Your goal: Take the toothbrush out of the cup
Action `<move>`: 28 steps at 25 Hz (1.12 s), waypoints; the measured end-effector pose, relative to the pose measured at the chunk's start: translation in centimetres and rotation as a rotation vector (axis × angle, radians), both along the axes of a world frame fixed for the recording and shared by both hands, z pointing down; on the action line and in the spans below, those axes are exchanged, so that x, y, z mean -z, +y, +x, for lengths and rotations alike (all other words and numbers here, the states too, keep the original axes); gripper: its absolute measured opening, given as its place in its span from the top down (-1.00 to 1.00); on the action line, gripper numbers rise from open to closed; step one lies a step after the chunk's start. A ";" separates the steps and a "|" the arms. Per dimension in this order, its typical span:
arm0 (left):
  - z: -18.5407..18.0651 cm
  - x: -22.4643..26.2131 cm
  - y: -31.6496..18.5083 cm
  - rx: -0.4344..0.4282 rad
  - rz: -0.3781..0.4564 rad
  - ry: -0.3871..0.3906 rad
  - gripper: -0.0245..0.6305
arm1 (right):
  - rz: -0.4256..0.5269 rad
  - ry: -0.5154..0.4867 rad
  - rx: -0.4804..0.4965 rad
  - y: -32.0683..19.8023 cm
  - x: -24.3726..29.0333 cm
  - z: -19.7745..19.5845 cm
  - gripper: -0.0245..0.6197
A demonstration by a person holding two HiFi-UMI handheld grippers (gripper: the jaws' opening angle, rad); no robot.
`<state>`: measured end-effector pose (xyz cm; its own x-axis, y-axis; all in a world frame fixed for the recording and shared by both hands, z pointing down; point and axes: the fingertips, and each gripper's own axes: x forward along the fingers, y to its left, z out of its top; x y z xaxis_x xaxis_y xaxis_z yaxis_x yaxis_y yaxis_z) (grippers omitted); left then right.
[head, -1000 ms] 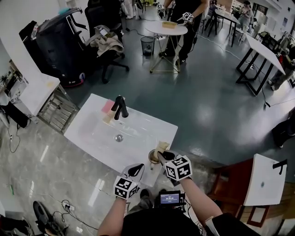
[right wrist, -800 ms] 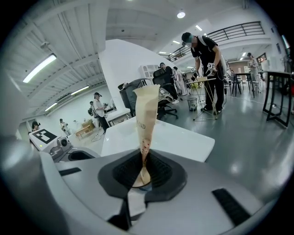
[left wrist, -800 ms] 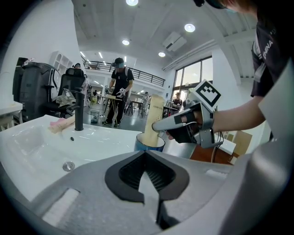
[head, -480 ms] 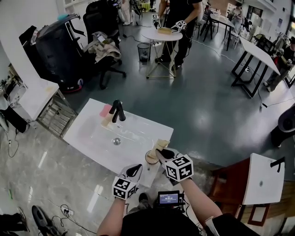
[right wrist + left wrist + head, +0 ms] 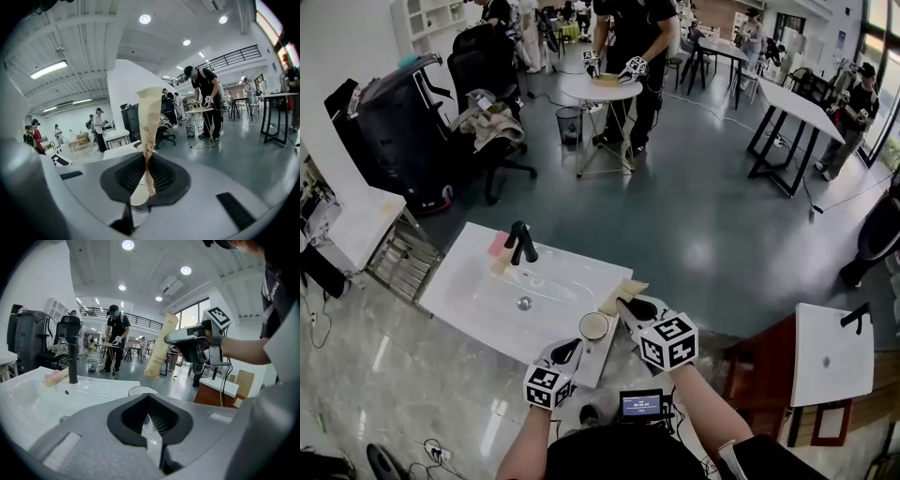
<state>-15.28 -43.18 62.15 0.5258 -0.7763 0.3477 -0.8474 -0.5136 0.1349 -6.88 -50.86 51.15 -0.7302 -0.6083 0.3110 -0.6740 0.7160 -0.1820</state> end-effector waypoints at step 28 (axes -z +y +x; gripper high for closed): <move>1.9 -1.3 1.2 -0.052 -0.039 0.002 0.89 | -0.168 0.089 -0.049 4.4 -8.8 3.8 0.81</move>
